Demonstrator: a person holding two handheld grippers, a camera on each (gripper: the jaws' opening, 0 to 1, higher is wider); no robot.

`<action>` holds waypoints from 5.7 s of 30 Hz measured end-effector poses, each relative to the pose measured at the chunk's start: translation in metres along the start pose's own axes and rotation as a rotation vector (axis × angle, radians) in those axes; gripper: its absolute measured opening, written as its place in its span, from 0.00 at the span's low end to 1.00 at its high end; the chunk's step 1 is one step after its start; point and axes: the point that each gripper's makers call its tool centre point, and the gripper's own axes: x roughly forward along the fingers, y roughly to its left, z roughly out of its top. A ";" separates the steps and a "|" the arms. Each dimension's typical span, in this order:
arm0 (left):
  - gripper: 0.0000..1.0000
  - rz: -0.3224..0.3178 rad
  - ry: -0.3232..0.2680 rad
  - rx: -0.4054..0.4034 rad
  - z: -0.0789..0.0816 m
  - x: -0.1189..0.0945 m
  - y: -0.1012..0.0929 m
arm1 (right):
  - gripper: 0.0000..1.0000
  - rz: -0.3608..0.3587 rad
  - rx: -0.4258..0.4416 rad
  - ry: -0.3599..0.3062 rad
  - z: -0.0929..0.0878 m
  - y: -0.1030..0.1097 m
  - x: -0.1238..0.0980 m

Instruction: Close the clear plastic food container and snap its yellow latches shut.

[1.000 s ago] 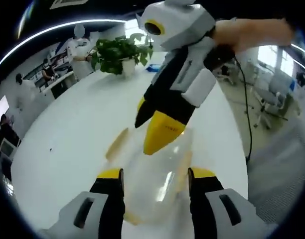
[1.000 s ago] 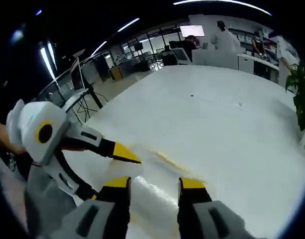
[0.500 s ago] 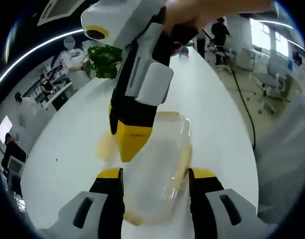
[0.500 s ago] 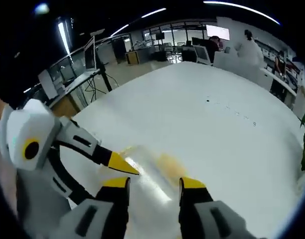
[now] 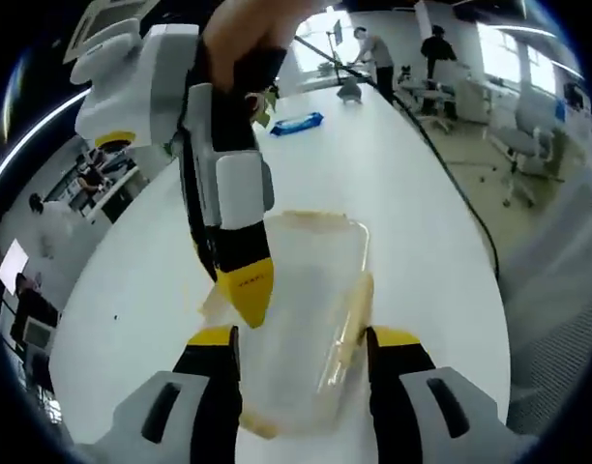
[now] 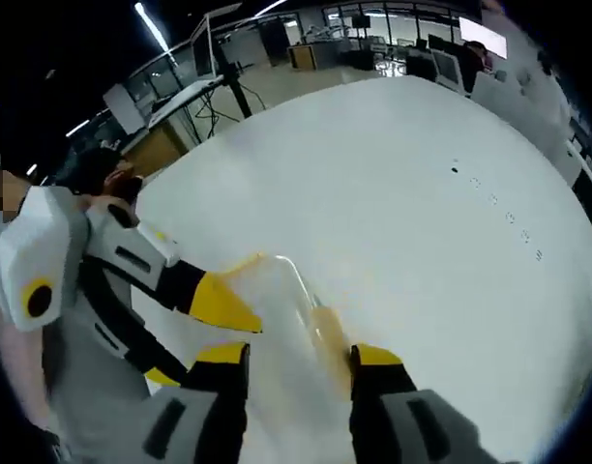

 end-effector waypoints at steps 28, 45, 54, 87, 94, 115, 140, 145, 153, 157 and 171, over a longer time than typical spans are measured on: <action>0.46 -0.090 0.045 -0.058 0.001 -0.001 0.000 | 0.36 0.133 0.001 0.200 -0.007 0.004 0.006; 0.44 0.061 0.077 0.088 -0.004 0.008 -0.010 | 0.36 0.250 -0.058 0.194 -0.013 0.013 0.008; 0.45 0.070 0.046 0.059 -0.003 0.007 -0.007 | 0.40 0.222 -0.074 0.181 -0.015 0.012 0.007; 0.47 0.049 0.076 0.095 -0.001 0.004 -0.010 | 0.54 -0.159 -0.098 -0.140 -0.003 0.028 0.001; 0.47 0.047 0.071 0.106 -0.002 0.004 -0.011 | 0.55 -0.214 -0.047 -0.149 -0.018 0.023 -0.009; 0.47 0.083 0.049 0.155 -0.003 0.005 -0.011 | 0.52 -0.313 0.160 -0.303 -0.074 0.013 -0.039; 0.47 0.137 0.017 0.137 -0.012 -0.003 -0.009 | 0.46 -0.315 0.153 -0.339 -0.061 0.013 -0.033; 0.47 0.164 0.034 0.110 -0.027 -0.016 0.000 | 0.46 -0.298 0.122 -0.349 -0.039 0.018 -0.022; 0.47 0.204 0.066 0.071 -0.058 -0.040 0.025 | 0.46 -0.267 0.066 -0.360 0.004 0.023 0.000; 0.47 0.217 0.077 0.057 -0.070 -0.048 0.037 | 0.46 -0.255 0.046 -0.363 0.024 0.023 0.010; 0.47 0.229 0.069 0.051 -0.094 -0.059 0.080 | 0.46 -0.248 0.025 -0.378 0.066 0.008 0.026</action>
